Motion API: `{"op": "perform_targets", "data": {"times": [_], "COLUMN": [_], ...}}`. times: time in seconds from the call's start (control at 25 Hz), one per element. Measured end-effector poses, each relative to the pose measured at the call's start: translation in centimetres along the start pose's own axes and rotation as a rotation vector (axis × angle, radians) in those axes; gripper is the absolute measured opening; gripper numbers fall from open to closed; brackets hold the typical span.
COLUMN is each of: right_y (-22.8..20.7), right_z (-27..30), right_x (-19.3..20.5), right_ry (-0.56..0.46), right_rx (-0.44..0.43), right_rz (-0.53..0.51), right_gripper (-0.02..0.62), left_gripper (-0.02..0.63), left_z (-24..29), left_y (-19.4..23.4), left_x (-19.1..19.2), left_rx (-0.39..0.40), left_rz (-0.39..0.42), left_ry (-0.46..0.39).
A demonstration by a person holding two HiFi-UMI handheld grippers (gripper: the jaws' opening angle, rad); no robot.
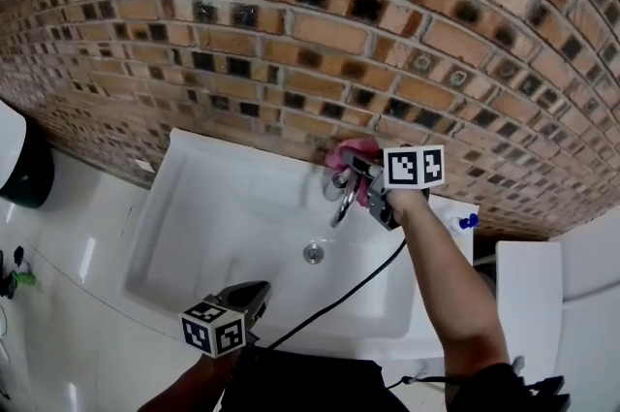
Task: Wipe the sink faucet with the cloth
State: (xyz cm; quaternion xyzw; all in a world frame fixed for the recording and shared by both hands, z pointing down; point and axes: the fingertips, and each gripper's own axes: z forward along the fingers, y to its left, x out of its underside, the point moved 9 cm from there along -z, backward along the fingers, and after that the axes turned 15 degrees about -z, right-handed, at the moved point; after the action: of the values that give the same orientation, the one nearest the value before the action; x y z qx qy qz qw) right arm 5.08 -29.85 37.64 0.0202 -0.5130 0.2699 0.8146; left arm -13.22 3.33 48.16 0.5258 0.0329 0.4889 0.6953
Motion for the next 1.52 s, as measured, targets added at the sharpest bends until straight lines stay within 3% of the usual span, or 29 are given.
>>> {"op": "perform_targets", "data": {"times": [0.16,0.4,0.52,0.72,1.0,1.32,1.52], "right_y": [1.7,5.0,6.3,8.2,11.3,13.9,15.1], "right_z": [-0.8,-1.7,-2.1,-3.0,-3.7,-4.1,-4.1], "right_x": [-0.2,-0.1,0.5,1.6,3.3,5.8,8.0], "right_ry": [0.000,-0.014,-0.051,-0.139,-0.170,-0.212,-0.247], "right_rx": [0.039,0.159,0.213,0.273,0.310,0.338,0.336], "right_rz": [-0.097,-0.363,-0.430,-0.417,-0.470,-0.421,-0.328], "right_gripper": [0.054,0.054,0.054,0.054,0.055,0.055,0.055], "left_gripper": [0.005,0.004,0.004,0.005,0.005,0.005,0.004], "left_z": [-1.1,-2.6,-3.4,-4.7,-5.8,-6.9,-7.5], "left_y": [0.4,1.1,1.6,2.5,3.3,4.3,4.4], "left_x": [-0.2,-0.7,-0.8,-1.0,-1.2,-1.1,-0.7], "left_rx": [0.016,0.038,0.046,0.055,0.080,0.093,0.101], "left_rz": [0.011,0.048,0.066,0.088,0.111,0.125,0.137], "left_ry": [0.010,0.034,0.052,0.079,0.103,0.126,0.143]}}
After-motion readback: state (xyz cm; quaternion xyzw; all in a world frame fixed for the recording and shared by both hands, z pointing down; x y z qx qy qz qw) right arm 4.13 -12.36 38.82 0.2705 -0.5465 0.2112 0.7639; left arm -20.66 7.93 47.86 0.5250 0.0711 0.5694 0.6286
